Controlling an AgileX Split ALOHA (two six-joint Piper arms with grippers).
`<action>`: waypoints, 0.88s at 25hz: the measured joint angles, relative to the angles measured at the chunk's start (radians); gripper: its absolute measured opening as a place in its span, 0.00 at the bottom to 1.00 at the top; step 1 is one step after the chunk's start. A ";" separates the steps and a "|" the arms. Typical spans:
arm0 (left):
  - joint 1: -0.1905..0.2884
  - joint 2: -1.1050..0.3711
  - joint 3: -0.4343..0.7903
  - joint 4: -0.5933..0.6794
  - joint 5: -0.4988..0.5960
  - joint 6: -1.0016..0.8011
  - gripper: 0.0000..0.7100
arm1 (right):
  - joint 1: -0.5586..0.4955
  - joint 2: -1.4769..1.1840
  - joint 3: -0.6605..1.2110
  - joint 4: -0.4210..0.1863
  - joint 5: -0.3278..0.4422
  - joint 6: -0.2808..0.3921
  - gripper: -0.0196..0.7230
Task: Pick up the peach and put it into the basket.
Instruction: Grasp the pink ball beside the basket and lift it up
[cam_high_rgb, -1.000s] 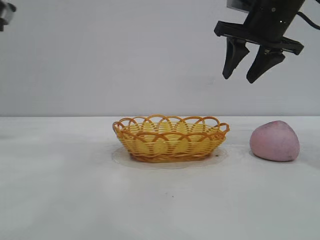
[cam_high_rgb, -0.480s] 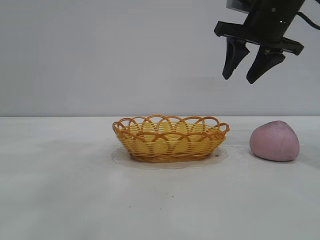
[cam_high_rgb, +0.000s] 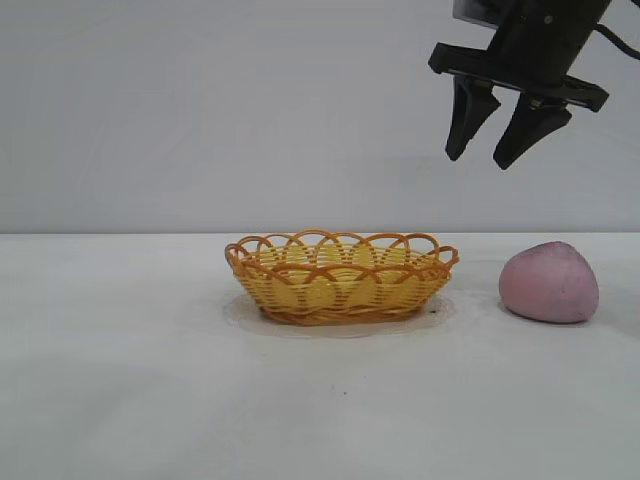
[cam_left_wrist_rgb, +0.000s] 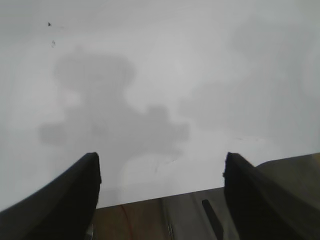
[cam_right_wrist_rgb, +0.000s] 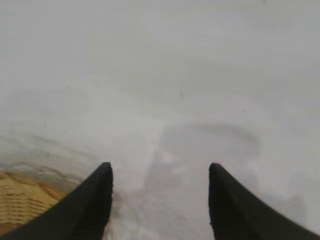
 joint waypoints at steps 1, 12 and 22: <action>0.002 -0.060 0.023 -0.002 0.000 0.000 0.65 | 0.000 0.000 0.000 0.000 0.002 0.000 0.51; 0.002 -0.622 0.189 -0.008 0.018 0.003 0.65 | -0.001 0.000 0.000 0.000 0.009 0.000 0.51; 0.002 -0.928 0.253 0.007 0.020 -0.005 0.65 | -0.002 0.000 0.000 -0.027 0.008 0.000 0.51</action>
